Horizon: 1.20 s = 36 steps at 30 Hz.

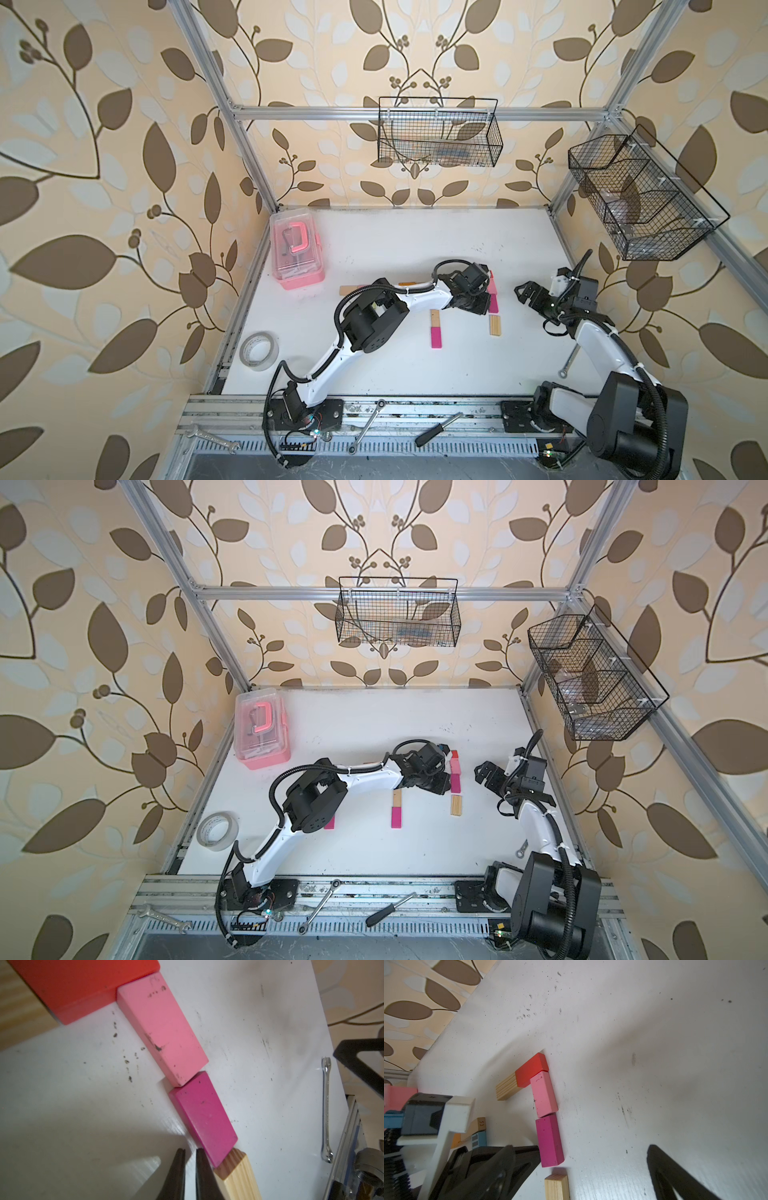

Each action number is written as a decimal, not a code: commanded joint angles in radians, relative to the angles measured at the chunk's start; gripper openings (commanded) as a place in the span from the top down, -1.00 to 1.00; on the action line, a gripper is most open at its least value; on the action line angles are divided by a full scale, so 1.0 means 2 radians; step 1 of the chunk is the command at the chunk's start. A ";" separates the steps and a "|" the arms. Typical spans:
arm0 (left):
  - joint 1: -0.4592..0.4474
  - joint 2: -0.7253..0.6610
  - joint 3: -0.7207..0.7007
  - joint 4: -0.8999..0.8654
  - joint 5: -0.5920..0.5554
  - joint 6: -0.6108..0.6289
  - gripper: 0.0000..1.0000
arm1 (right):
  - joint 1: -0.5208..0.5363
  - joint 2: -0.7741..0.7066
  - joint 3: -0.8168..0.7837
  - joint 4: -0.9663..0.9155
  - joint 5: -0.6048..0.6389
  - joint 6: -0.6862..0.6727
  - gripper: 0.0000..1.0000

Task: Assemble the number 7 with building blocks
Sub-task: Adjust the building block at the center of the board.

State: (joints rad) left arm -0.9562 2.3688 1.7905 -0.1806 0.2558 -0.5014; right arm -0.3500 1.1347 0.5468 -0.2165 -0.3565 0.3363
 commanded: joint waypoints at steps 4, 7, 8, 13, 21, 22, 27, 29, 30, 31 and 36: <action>-0.004 0.010 0.017 -0.013 -0.001 0.002 0.73 | -0.002 0.004 -0.010 0.006 -0.012 0.000 -1.00; -0.003 0.011 0.020 -0.015 -0.002 0.004 0.73 | -0.002 0.005 -0.010 0.007 -0.013 0.001 -1.00; -0.003 0.011 0.020 -0.015 -0.002 0.004 0.73 | -0.002 0.005 -0.010 0.007 -0.014 0.000 -1.00; 0.000 0.011 0.021 -0.016 -0.006 0.005 0.73 | -0.002 0.005 -0.011 0.006 -0.015 0.000 -1.00; 0.005 0.011 0.024 -0.014 -0.005 0.007 0.73 | -0.002 0.005 -0.010 0.007 -0.017 -0.001 -1.00; 0.005 0.012 0.025 -0.014 -0.003 0.006 0.73 | -0.002 0.005 -0.011 0.006 -0.017 -0.001 -1.00; 0.005 0.016 0.030 -0.013 0.005 0.007 0.73 | -0.002 0.006 -0.010 0.008 -0.017 0.000 -0.99; 0.005 0.017 0.030 -0.012 0.008 0.006 0.73 | -0.002 0.006 -0.010 0.008 -0.018 -0.001 -0.99; 0.005 0.017 0.031 -0.011 0.007 0.005 0.73 | -0.002 0.006 -0.009 0.008 -0.018 -0.001 -0.99; 0.005 0.017 0.031 -0.011 0.007 0.005 0.73 | -0.003 0.006 -0.010 0.008 -0.018 -0.001 -0.99; 0.005 0.017 0.031 -0.009 0.007 0.005 0.73 | -0.002 0.006 -0.010 0.008 -0.019 -0.001 -0.99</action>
State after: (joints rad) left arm -0.9539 2.3844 1.8198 -0.1909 0.2565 -0.5003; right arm -0.3500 1.1404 0.5453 -0.2123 -0.3748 0.3363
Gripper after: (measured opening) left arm 0.136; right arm 0.995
